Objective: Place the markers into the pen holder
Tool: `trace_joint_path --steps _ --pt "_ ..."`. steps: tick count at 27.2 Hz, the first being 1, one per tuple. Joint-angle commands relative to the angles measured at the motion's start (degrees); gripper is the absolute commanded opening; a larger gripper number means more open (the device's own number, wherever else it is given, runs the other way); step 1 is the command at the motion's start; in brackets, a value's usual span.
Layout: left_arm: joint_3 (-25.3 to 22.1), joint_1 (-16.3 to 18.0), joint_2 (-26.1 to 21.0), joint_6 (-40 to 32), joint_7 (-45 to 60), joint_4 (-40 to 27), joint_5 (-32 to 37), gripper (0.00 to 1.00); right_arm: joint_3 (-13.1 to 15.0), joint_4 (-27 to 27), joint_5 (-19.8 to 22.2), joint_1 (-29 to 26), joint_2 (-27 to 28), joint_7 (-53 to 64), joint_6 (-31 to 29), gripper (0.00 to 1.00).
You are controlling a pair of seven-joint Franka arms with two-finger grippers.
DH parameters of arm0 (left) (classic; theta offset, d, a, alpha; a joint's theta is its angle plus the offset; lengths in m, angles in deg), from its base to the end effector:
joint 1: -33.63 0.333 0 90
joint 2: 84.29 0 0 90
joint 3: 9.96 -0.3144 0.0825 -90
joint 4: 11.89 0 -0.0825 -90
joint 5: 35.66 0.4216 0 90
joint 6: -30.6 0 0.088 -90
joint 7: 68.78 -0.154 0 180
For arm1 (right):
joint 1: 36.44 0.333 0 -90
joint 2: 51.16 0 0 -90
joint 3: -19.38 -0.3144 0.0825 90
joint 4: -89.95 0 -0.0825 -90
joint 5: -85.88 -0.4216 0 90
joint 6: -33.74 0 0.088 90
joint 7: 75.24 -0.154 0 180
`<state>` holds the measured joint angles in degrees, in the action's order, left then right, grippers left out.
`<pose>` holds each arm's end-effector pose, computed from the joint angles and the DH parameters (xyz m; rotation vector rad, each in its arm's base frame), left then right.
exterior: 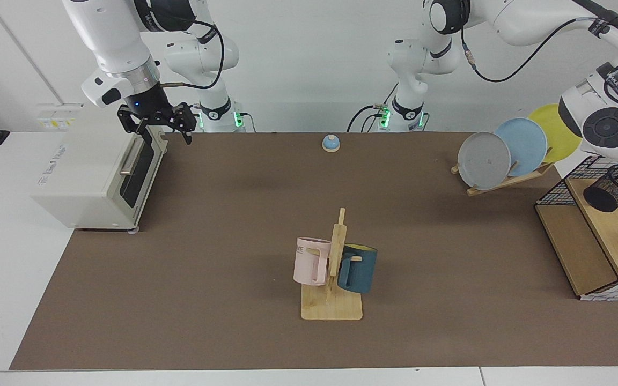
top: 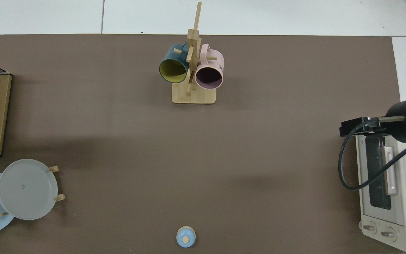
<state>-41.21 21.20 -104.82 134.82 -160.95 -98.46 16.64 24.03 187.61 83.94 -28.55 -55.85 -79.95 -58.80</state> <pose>0.6503 0.2776 0.4928 -1.6383 1.6214 1.1238 0.5676 0.0359 0.5589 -3.1015 0.0419 0.0164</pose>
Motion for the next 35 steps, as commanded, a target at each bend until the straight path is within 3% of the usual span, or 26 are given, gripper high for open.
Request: trace_joint_path --steps 1,12,18,25,31,35 --pt "0.0 -1.9 -1.1 -4.3 1.0 1.7 3.6 1.00 -0.5 -1.0 -1.2 -0.9 0.6 -0.5 0.4 1.00" --pt "3.8 -2.8 -0.7 -5.8 5.8 3.9 -0.4 1.00 -0.5 -1.1 -1.2 -1.0 0.6 -0.5 0.4 1.00" --pt "7.4 -2.9 -0.7 -11.4 10.2 5.4 -10.1 1.00 -0.5 -1.0 -1.2 -1.0 0.6 -0.5 0.4 1.00" --pt "6.1 -2.4 0.0 -14.3 17.5 4.7 -30.8 1.00 -0.5 -1.0 -1.2 -1.0 0.6 -0.5 0.4 1.00" --pt "6.7 -3.0 1.1 -15.8 26.5 2.4 -38.7 1.00 -0.5 -1.0 -1.2 -1.0 0.6 -0.5 0.4 1.00" --pt "6.4 -3.0 4.2 -15.1 36.2 -3.2 -47.5 1.00 -0.5 -1.0 -1.2 -0.9 0.6 -0.5 0.4 1.00"
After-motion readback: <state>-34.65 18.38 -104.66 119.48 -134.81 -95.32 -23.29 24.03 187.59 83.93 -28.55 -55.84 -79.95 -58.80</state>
